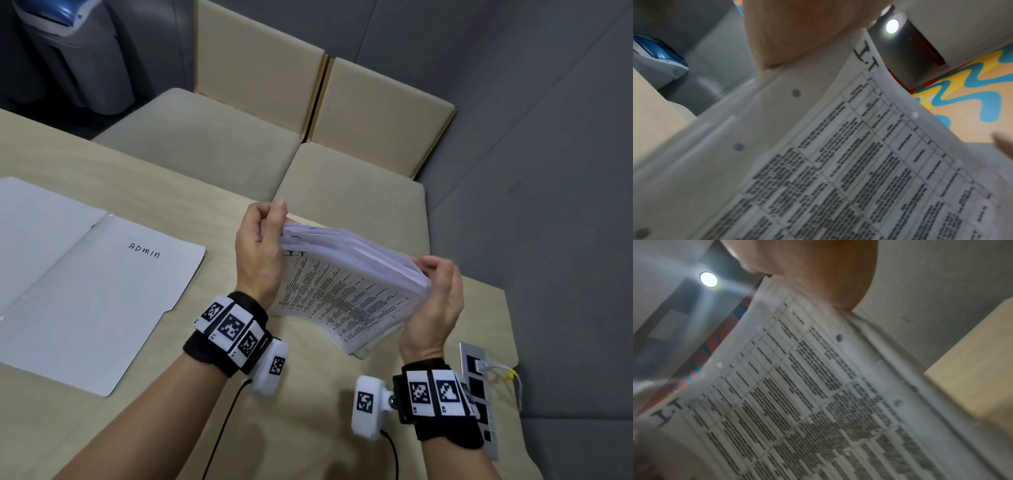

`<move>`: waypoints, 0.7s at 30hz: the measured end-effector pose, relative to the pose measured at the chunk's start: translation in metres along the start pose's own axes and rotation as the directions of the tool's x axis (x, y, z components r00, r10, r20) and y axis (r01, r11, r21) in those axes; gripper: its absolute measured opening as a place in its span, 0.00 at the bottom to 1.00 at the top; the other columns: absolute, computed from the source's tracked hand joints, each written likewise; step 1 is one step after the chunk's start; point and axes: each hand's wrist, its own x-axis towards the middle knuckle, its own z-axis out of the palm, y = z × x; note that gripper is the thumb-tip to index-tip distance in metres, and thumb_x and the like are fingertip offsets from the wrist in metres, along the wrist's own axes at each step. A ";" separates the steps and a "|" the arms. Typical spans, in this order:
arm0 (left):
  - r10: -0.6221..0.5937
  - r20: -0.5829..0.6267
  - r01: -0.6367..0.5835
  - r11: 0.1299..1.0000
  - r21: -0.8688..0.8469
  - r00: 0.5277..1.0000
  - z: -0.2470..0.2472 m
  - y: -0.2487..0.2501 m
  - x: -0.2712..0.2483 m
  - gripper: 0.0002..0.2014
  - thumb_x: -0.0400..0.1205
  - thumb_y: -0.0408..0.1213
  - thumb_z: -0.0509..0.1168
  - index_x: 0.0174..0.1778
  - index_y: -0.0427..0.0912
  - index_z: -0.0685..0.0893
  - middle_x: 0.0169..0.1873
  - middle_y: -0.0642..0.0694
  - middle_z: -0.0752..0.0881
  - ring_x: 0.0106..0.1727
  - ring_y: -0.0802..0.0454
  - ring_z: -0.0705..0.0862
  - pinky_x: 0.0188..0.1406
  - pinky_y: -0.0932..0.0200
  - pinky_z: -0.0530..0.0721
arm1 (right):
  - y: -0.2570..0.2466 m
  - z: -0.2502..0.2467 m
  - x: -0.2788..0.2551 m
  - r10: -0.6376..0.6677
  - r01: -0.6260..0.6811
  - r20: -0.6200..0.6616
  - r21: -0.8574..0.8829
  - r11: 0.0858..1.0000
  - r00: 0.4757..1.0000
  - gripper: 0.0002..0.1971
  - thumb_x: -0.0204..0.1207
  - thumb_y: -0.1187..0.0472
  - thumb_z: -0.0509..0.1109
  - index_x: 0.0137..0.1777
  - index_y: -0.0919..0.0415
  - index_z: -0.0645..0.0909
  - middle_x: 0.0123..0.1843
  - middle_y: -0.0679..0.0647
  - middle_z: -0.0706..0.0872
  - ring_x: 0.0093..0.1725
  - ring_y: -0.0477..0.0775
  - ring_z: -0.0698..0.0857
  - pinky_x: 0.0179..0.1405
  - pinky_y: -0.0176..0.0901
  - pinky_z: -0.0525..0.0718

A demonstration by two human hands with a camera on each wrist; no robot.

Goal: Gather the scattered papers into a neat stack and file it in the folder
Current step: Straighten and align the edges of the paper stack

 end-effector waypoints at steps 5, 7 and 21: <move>-0.125 0.302 0.097 0.990 0.106 0.945 -0.028 -0.026 0.006 0.47 0.58 0.62 0.81 0.66 0.37 0.75 0.54 0.48 0.87 0.50 0.61 0.90 0.45 0.65 0.88 | 0.019 -0.023 -0.007 0.229 -0.205 0.216 -0.127 0.970 0.949 0.34 0.66 0.54 0.86 0.69 0.64 0.78 0.59 0.58 0.90 0.57 0.50 0.92 0.58 0.46 0.91; -0.256 0.328 0.188 0.956 0.226 0.909 -0.033 -0.038 0.006 0.40 0.61 0.51 0.84 0.66 0.38 0.78 0.56 0.45 0.89 0.55 0.51 0.91 0.47 0.59 0.91 | 0.023 -0.019 -0.010 0.342 -0.311 0.219 -0.163 0.936 0.914 0.22 0.72 0.71 0.80 0.65 0.70 0.82 0.51 0.56 0.94 0.48 0.48 0.95 0.52 0.56 0.93; -0.267 0.224 0.229 0.957 0.180 0.938 -0.023 -0.062 -0.009 0.30 0.65 0.32 0.84 0.63 0.38 0.85 0.54 0.45 0.92 0.56 0.48 0.91 0.47 0.59 0.91 | 0.059 -0.022 -0.011 0.502 -0.493 0.135 -0.095 0.865 0.854 0.20 0.75 0.72 0.77 0.66 0.62 0.81 0.58 0.51 0.91 0.49 0.37 0.92 0.46 0.29 0.89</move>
